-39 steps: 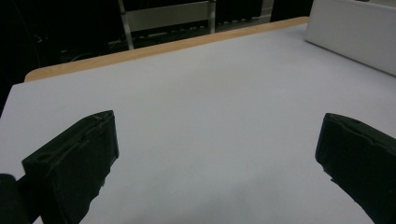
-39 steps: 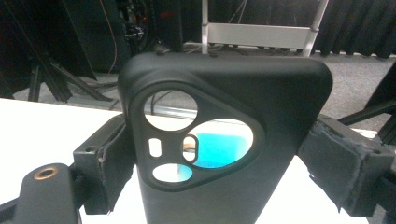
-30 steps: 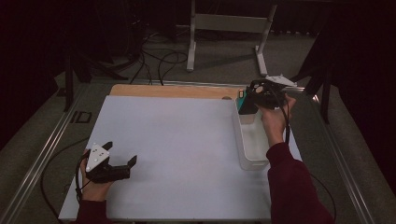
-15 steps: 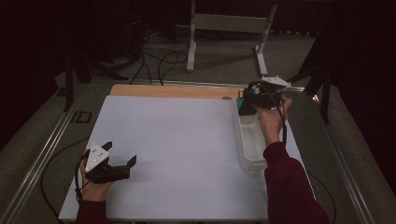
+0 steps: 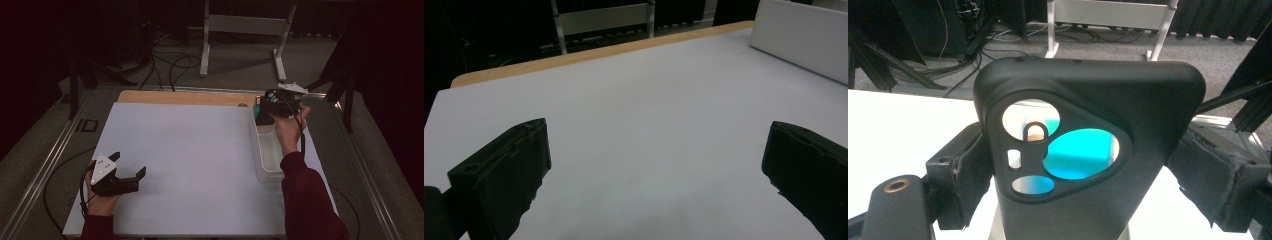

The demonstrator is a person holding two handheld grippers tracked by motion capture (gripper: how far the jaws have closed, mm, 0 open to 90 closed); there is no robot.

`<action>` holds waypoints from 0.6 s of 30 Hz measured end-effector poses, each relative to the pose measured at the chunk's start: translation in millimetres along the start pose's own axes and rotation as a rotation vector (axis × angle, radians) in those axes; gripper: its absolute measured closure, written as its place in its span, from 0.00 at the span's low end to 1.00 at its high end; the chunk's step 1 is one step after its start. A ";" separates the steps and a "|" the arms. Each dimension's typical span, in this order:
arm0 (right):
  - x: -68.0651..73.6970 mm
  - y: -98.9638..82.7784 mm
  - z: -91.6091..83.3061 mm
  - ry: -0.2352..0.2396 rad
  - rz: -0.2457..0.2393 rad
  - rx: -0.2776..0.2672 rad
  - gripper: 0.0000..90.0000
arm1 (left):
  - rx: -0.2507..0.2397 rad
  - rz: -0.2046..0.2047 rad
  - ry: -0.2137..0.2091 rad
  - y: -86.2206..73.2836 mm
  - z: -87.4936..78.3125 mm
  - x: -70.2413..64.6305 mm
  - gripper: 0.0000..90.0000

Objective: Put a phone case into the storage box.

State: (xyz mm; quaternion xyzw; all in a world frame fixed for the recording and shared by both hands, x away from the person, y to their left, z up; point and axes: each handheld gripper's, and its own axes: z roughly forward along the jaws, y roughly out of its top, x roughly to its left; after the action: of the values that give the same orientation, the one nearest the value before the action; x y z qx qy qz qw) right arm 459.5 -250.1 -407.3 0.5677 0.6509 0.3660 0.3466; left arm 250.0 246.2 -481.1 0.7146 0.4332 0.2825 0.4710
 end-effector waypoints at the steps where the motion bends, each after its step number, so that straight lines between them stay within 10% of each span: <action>1: 0.2 -0.6 0.5 0.003 0.001 0.000 0.16 | 0.000 -0.001 0.000 -0.1 0.1 -0.1 0.00; 18: 3.2 -11.1 13.2 -0.025 -0.005 0.051 0.16 | -0.003 -0.002 -0.008 -0.2 0.3 -1.6 0.00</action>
State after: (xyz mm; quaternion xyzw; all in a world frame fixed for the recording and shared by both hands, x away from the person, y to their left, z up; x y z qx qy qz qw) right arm 465.2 -246.8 -423.6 0.5793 0.6570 0.3412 0.3412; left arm 249.4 244.7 -481.4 0.7147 0.4317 0.2798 0.4739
